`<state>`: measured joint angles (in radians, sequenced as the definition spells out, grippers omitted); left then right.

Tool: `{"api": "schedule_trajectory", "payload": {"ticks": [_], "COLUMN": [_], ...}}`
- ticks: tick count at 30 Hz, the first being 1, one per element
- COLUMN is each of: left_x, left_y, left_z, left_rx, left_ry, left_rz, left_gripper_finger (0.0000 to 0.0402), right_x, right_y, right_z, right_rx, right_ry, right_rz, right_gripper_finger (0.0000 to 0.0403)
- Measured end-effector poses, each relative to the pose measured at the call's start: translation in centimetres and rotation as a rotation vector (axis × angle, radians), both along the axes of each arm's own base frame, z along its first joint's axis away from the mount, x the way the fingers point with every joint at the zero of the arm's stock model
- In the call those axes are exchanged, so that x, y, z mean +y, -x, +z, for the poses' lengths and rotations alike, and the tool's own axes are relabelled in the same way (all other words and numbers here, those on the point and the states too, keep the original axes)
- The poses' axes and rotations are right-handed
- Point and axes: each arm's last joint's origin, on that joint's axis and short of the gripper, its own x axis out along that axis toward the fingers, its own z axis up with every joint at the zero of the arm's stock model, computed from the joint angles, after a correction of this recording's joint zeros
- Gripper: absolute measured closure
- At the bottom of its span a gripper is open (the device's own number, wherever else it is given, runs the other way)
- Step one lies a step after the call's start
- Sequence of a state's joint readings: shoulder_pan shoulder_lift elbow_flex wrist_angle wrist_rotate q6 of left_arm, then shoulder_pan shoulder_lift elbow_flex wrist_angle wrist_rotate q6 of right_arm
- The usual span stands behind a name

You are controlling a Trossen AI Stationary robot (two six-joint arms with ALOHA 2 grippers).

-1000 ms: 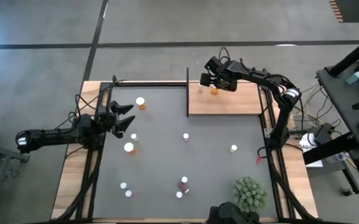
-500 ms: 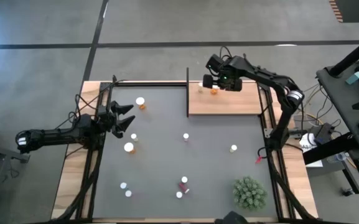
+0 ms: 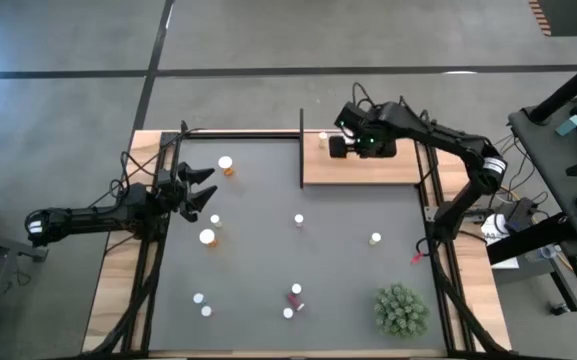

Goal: Pick and place medicine bottles onto shelf by color
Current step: Put the top pink medicine bottle on the shelf

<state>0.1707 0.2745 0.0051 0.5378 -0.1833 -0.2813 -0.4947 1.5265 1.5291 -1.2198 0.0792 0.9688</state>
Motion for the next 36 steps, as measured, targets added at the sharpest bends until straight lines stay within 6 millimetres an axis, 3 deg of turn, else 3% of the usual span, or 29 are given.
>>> {"api": "schedule_trajectory", "payload": {"ticks": [8, 14, 31, 36], "left_x": [0.0, 0.0, 0.0, 0.0], "left_y": [0.0, 0.0, 0.0, 0.0], "left_z": [0.0, 0.0, 0.0, 0.0], "left_rx": [0.000, 0.000, 0.000, 0.000], "left_ry": [0.000, 0.000, 0.000, 0.000], "left_rz": [0.000, 0.000, 0.000, 0.000], "left_gripper_finger": [0.0100, 0.0100, 0.0100, 0.0100], "right_x": [5.4, 8.6, 13.4, 13.8], "right_y": [-2.6, -5.1, -12.3, -14.4], "right_z": [-0.7, -2.4, -7.6, -8.6], "right_rx": [0.013, 0.016, 0.008, 0.034], "right_ry": [-0.021, -0.026, -0.069, -0.075], "right_rz": [0.135, 0.233, 0.307, 0.309], "right_gripper_finger": [0.0039, 0.0039, 0.0039, 0.0039]}}
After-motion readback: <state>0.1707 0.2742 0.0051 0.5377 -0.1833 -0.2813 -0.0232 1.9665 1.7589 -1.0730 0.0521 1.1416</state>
